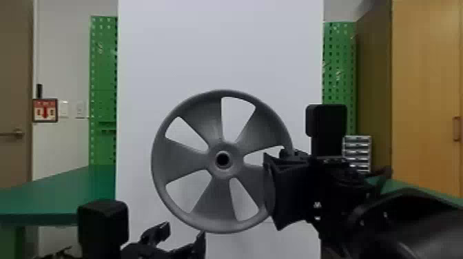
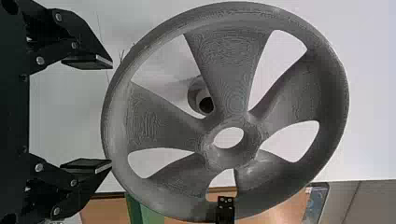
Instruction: Hold the wheel and insert it
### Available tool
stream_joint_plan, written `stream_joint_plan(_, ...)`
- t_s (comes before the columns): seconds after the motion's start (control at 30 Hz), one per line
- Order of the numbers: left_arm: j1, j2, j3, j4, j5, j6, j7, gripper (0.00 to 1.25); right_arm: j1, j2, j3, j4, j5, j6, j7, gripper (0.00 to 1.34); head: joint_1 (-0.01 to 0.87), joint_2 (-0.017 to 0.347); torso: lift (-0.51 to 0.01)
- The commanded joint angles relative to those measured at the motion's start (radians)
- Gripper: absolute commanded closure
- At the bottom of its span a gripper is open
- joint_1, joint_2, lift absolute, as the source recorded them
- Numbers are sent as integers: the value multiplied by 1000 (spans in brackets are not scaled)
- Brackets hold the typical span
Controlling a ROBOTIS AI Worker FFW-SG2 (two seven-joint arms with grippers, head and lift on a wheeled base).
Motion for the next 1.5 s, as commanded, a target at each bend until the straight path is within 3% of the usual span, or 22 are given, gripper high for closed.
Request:
stream_joint_plan(0.0, 0, 0, -2, 0, -1, 0, 1, 495, -1, 1, 2, 4, 0, -2, 0, 1144, 0, 32, -487)
stream_joint_plan(0.6, -3, 0, -3, 2, 1, 0, 1, 493, -18, 1, 0, 81, -14, -74, 5, 1148, 0, 32, -487)
stream_joint_plan(1.47, -6, 0, -6, 3, 1, 0, 1, 495, -59, 1, -12, 231, 11, -186, 84, 1151, 0, 32, -487)
